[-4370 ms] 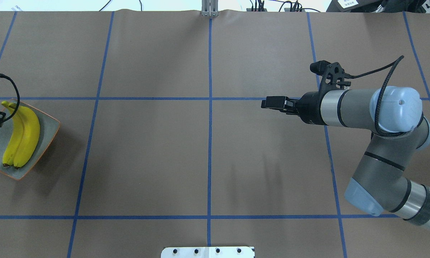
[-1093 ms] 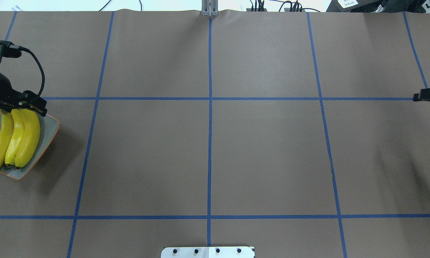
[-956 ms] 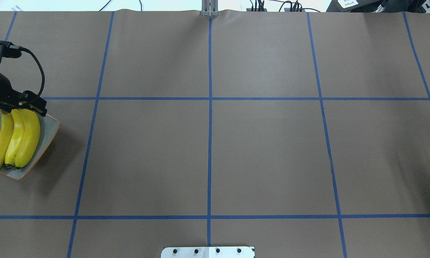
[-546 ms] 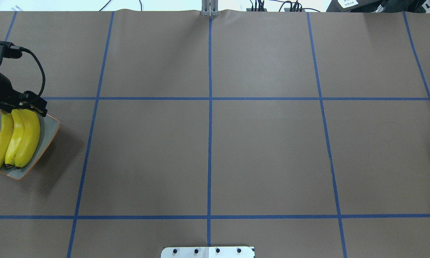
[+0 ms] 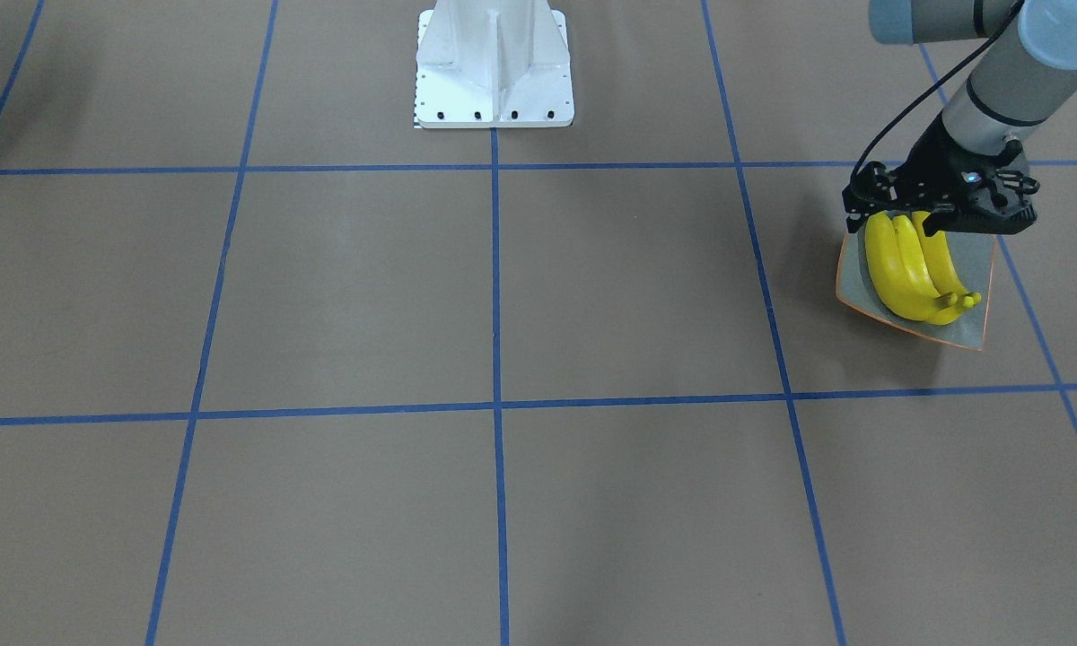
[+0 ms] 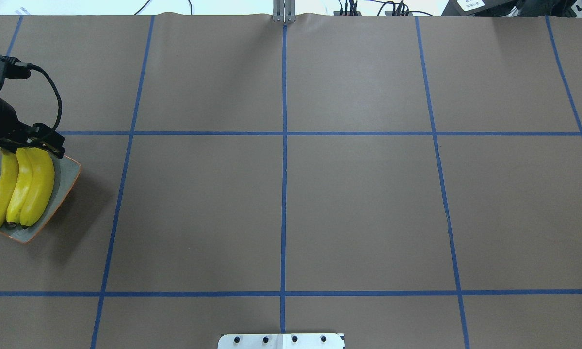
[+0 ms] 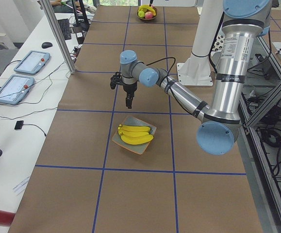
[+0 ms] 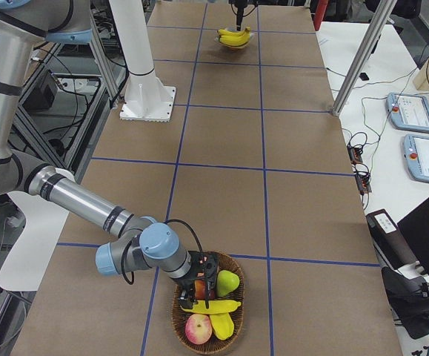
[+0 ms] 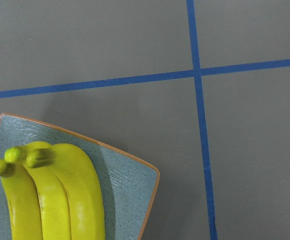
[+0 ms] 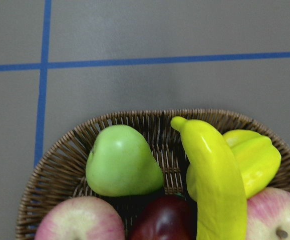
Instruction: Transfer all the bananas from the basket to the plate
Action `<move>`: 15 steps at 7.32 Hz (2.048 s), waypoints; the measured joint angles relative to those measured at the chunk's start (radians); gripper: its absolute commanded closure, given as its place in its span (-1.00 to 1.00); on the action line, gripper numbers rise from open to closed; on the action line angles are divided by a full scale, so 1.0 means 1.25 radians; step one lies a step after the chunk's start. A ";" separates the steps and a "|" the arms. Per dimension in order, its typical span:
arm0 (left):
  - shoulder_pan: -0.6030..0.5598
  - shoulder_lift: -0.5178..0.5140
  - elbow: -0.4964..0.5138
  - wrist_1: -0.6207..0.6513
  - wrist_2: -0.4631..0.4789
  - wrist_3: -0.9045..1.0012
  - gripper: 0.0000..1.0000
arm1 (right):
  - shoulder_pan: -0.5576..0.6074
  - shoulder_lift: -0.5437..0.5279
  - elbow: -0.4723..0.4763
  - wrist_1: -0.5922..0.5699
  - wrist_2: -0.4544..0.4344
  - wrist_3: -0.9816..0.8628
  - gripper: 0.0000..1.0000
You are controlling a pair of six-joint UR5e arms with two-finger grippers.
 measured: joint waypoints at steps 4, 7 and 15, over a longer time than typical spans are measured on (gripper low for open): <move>-0.001 0.000 -0.008 -0.001 -0.001 -0.011 -0.99 | 0.003 0.020 -0.086 0.049 0.007 -0.014 -0.97; -0.001 0.001 -0.011 -0.001 0.000 -0.012 -0.99 | 0.003 0.045 -0.120 0.049 0.009 0.000 -0.95; -0.002 0.001 -0.014 -0.001 0.002 -0.012 -0.99 | 0.002 0.086 -0.158 0.048 0.009 0.038 1.00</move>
